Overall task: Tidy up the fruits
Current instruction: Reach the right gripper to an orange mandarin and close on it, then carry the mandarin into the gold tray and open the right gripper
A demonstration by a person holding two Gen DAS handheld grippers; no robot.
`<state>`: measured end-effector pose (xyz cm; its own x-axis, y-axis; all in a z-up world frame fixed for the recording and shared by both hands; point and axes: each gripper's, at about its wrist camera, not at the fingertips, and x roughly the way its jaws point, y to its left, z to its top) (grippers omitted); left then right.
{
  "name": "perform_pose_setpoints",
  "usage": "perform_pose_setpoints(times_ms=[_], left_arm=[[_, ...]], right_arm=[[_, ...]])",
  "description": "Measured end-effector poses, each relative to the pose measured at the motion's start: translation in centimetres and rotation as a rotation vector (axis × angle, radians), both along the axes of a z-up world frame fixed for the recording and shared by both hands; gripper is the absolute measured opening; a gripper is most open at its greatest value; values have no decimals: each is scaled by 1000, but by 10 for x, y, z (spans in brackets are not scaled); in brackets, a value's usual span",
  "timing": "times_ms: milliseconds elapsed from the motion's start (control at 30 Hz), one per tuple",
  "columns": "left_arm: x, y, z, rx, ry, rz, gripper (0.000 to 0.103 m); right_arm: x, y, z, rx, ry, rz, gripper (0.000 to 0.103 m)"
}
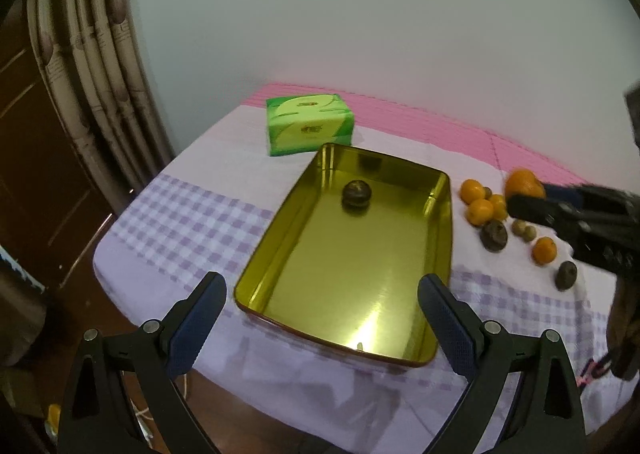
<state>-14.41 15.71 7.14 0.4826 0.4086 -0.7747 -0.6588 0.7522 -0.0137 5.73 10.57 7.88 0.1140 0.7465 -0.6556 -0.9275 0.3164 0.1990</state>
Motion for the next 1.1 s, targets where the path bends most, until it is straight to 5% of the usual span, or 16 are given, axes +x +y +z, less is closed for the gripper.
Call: perform_pose_setpoints(times_ms=[300,1100], left_arm=[[3,18,-14,-8,67,17,96],[5,35,-33,-57,150,67,96]], right_arm=[[6,77,-23,-94,-19,1,35],[28,132,-74,-208,25,-19,35]])
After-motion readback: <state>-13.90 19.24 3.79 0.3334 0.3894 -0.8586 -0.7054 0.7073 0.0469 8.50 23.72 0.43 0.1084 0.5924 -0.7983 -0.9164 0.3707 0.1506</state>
